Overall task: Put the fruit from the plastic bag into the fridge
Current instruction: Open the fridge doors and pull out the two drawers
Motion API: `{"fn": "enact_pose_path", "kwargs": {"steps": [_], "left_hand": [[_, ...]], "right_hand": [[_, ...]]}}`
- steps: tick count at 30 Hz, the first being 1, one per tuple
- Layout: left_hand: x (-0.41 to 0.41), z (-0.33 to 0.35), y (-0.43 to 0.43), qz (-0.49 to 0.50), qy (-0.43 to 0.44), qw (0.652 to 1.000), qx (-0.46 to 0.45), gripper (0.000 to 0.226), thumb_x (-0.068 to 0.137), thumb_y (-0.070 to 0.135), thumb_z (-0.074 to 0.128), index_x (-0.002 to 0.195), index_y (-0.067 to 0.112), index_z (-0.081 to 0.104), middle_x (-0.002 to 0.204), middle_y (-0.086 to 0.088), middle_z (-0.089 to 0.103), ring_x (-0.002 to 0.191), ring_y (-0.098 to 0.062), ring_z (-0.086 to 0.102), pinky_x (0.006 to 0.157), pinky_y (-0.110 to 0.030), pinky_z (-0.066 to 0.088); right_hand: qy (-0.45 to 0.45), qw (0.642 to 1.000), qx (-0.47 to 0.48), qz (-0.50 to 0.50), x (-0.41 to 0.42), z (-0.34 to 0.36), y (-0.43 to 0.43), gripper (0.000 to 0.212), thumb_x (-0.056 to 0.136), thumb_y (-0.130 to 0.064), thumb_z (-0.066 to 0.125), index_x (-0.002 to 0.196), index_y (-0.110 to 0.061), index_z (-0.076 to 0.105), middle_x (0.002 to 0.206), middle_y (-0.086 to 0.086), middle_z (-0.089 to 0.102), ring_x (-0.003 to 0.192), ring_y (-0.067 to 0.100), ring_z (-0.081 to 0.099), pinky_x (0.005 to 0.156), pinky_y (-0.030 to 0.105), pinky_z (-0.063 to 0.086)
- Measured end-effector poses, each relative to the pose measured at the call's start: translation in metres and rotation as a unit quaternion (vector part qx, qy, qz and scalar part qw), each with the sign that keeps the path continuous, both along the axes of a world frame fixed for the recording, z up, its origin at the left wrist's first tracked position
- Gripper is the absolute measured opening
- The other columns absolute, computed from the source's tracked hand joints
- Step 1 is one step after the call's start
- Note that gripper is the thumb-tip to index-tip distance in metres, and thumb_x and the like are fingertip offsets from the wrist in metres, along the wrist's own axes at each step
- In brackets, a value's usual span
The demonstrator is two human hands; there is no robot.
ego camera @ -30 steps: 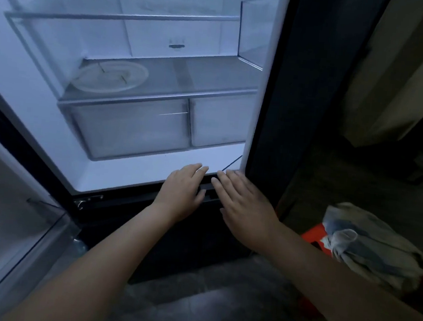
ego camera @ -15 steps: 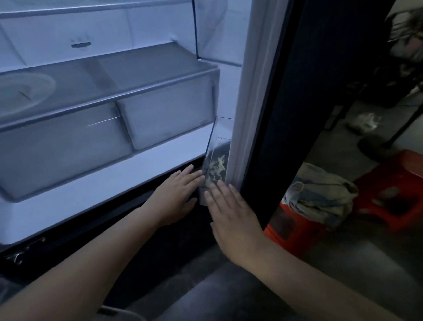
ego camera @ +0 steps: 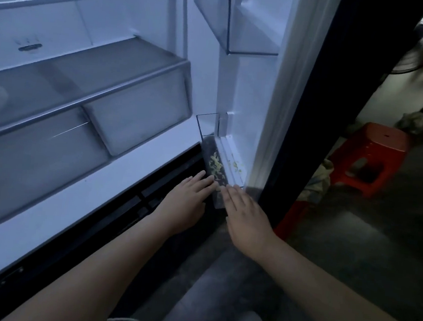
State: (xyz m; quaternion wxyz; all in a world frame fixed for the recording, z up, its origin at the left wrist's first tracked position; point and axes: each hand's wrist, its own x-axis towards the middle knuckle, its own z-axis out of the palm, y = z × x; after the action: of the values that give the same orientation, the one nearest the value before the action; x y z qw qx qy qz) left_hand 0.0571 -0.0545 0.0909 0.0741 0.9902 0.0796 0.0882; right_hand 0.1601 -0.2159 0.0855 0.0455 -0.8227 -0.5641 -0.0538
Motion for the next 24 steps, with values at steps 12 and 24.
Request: {"fn": "enact_pose_path", "kwargs": {"steps": [12, 24], "left_hand": [[0.081, -0.001, -0.052, -0.076, 0.009, 0.997, 0.010, 0.060, 0.085, 0.025, 0.032, 0.145, 0.023, 0.034, 0.147, -0.007, 0.037, 0.144, -0.030, 0.016, 0.115, -0.042, 0.013], [0.184, 0.007, -0.104, -0.041, 0.088, 0.993, 0.061, 0.069, 0.092, 0.028, 0.047, 0.149, 0.037, 0.009, 0.152, 0.001, 0.022, 0.143, -0.028, 0.009, 0.115, -0.053, 0.012]], "right_hand": [[0.025, 0.988, 0.090, -0.124, 0.059, -0.013, -0.051, 0.062, 0.074, -0.015, 0.069, 0.130, 0.000, 0.047, 0.135, 0.017, 0.050, 0.131, 0.031, 0.042, 0.100, 0.044, 0.045], [0.047, 0.981, 0.159, -0.105, 0.177, -0.009, -0.094, 0.040, 0.083, -0.011, 0.063, 0.121, -0.002, 0.054, 0.131, 0.014, 0.053, 0.128, 0.028, 0.047, 0.098, 0.040, 0.047]]}}
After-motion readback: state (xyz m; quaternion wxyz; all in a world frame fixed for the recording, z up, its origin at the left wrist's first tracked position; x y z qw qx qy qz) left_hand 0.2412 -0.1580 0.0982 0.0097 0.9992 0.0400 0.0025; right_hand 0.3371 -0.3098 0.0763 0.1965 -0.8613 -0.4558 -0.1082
